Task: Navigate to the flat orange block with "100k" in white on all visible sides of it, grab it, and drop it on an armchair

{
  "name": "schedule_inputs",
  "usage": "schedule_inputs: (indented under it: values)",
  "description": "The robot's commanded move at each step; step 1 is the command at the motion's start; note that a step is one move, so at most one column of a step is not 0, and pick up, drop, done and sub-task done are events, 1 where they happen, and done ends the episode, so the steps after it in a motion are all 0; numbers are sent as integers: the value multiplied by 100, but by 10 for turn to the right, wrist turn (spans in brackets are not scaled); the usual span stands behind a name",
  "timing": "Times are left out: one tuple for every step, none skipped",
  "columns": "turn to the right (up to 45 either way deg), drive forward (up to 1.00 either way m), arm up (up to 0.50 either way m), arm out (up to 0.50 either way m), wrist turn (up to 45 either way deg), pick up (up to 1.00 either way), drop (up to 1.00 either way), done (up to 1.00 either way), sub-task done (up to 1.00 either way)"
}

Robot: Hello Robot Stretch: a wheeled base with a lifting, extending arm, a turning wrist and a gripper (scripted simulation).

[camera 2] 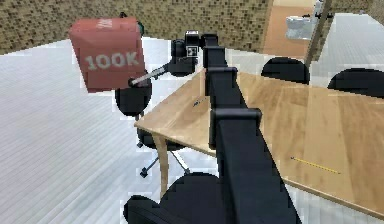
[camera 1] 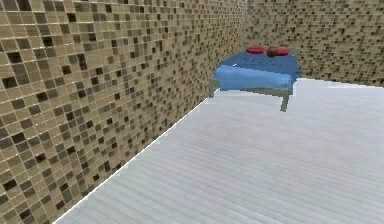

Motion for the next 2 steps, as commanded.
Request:
schedule_inputs:
  values:
    - [0, 0, 0, 0, -450, 0, 0, 0, 0]
    - [0, 0, 0, 0, -390, 0, 0, 0, 0]
